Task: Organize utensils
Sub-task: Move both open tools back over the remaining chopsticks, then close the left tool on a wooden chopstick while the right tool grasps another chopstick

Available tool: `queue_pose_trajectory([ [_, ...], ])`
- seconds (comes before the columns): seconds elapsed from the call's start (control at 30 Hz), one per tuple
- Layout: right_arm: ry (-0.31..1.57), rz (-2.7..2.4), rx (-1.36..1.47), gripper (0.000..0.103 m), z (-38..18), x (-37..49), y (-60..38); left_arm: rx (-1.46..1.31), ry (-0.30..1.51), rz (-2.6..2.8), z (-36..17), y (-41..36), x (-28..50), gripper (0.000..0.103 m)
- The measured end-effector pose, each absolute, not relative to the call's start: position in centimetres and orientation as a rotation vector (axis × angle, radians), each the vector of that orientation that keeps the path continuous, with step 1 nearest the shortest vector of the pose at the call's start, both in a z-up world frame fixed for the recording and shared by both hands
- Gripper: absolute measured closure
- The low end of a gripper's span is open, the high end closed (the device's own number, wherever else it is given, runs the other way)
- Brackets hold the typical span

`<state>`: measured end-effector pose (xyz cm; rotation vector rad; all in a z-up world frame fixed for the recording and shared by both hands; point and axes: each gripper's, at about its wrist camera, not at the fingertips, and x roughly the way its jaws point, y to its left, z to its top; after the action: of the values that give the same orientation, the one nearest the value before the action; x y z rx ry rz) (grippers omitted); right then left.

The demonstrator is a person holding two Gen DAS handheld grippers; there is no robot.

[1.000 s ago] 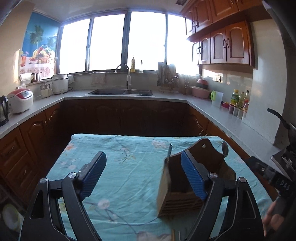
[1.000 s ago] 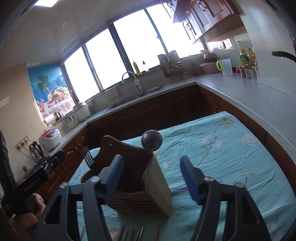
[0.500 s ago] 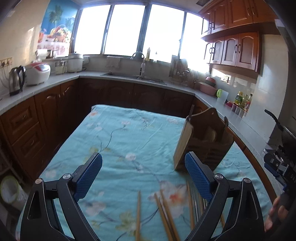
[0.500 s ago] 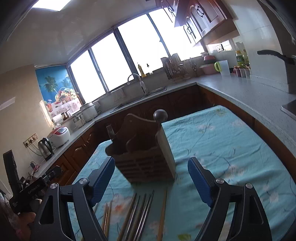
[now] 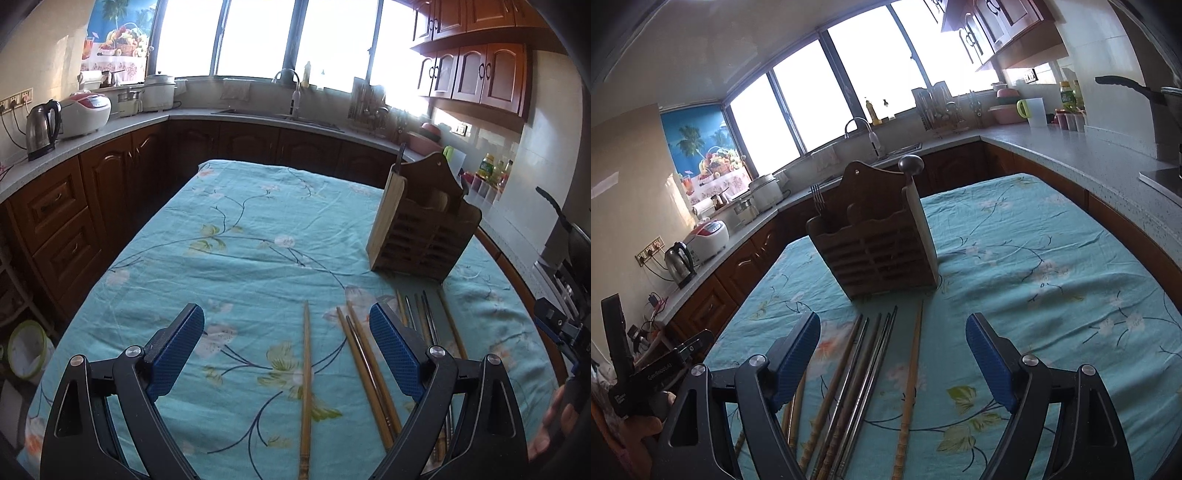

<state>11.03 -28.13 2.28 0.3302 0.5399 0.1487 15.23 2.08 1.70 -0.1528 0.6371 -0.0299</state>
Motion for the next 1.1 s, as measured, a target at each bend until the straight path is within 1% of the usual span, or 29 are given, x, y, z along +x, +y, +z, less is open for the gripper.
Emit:
queue_pose_trajectory([
  [0.33,0.59,0.151,0.316,0.021,1.6,12.3,-27.4,-0.131,0.71,-0.029,0.5,1.9,16.7,0.01],
  [0.37,0.595,0.152,0.31,0.026,1.6,12.5,-27.1,-0.126,0.717,-0.03,0.4,1.8,16.9,0.01],
  [0.4,0.601,0.156,0.306,0.035,1.5,12.7,-26.8,-0.121,0.728,-0.03,0.2,1.7,17.2,0.01],
  [0.43,0.611,0.162,0.303,0.039,1.4,13.0,-26.5,-0.118,0.737,-0.03,0.1,1.7,17.4,0.011],
  [0.47,0.622,0.17,0.302,0.045,1.3,13.4,-26.1,-0.117,0.746,-0.031,0.0,1.7,17.6,0.011],
  [0.5,0.636,0.179,0.303,0.054,1.2,13.8,-25.8,-0.114,0.759,-0.037,-0.2,1.6,17.9,0.013],
  [0.6,0.679,0.219,0.31,0.072,0.7,15.2,-24.4,-0.1,0.805,-0.052,-0.9,1.5,19.0,0.023],
  [0.63,0.692,0.232,0.312,0.074,0.4,15.7,-23.9,-0.097,0.819,-0.057,-1.1,1.4,19.2,0.027],
  [0.7,0.728,0.262,0.311,0.082,-0.2,16.9,-22.7,-0.096,0.845,-0.069,-1.6,1.4,19.7,0.032],
  [0.77,0.77,0.283,0.309,0.085,-1.0,18.2,-21.6,-0.103,0.867,-0.079,-2.1,1.5,20.3,0.035],
  [0.83,0.803,0.301,0.311,0.086,-1.8,19.2,-20.5,-0.105,0.883,-0.086,-2.5,1.4,20.8,0.042],
  [1.0,0.884,0.299,0.275,0.088,-3.6,21.4,-18.4,-0.097,0.919,-0.114,-3.3,1.1,21.9,0.045],
  [1.07,0.912,0.289,0.269,0.088,-4.2,22.2,-18.1,-0.09,0.933,-0.128,-3.7,0.8,22.4,0.048],
  [1.1,0.924,0.277,0.259,0.088,-4.5,22.5,-18.0,-0.089,0.941,-0.135,-3.9,0.7,22.6,0.052],
])
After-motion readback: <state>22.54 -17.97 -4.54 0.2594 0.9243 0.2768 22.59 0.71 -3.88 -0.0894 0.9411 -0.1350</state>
